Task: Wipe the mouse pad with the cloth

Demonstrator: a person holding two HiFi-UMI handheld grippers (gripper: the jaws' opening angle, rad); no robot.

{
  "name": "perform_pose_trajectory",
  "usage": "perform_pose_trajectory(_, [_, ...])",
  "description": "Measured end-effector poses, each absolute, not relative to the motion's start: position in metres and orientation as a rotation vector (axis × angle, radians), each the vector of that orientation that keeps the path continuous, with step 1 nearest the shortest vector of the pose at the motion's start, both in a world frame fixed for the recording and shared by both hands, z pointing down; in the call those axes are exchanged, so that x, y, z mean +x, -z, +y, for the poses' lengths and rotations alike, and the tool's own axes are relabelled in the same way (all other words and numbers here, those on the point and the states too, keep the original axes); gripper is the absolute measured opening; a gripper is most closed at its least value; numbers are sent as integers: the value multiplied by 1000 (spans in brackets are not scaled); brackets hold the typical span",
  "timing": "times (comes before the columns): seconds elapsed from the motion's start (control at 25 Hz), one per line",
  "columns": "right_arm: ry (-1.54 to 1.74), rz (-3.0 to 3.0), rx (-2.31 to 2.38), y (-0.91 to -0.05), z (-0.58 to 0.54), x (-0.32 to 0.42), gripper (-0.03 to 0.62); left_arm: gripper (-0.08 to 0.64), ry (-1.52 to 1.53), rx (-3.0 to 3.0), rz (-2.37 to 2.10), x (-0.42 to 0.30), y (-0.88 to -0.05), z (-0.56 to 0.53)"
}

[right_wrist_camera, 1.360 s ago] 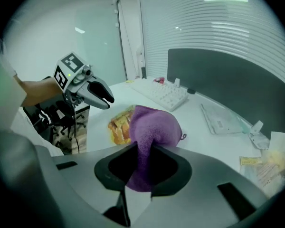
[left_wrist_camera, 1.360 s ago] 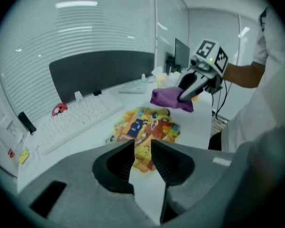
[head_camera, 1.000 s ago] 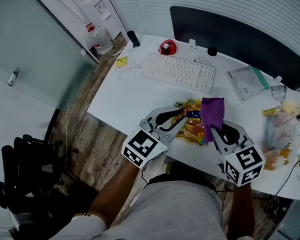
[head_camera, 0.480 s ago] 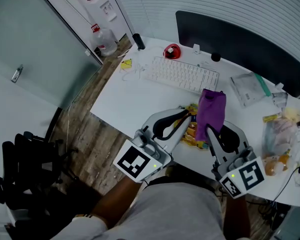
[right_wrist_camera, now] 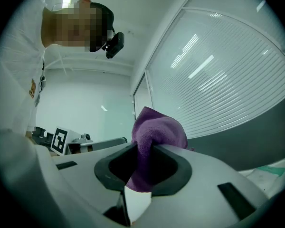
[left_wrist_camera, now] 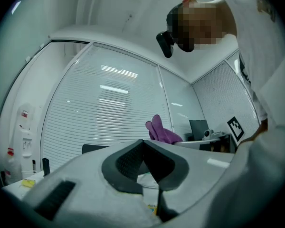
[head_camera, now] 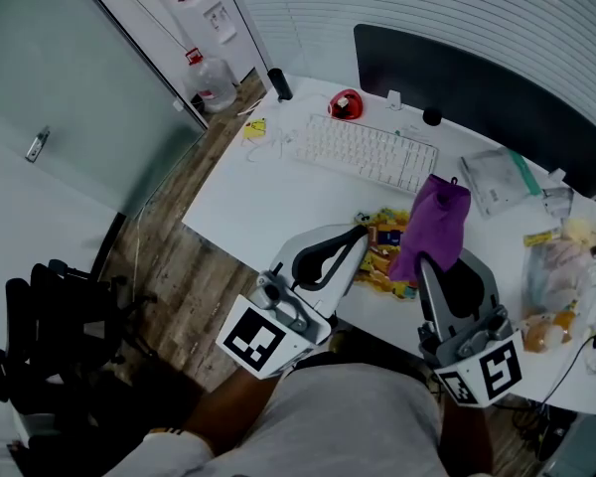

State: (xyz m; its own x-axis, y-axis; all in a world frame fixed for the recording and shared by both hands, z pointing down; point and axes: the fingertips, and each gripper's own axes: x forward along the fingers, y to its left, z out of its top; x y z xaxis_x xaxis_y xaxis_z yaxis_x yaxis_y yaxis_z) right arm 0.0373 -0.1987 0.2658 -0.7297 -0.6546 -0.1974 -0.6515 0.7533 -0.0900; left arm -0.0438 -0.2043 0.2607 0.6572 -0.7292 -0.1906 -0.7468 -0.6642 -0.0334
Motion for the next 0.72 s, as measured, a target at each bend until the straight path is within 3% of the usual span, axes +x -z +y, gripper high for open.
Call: perform_pose_trajectory(0.72, [-114,2691,-1056,-250,-186,37,71,15,-269,-2744,1195,-42,-251,-198])
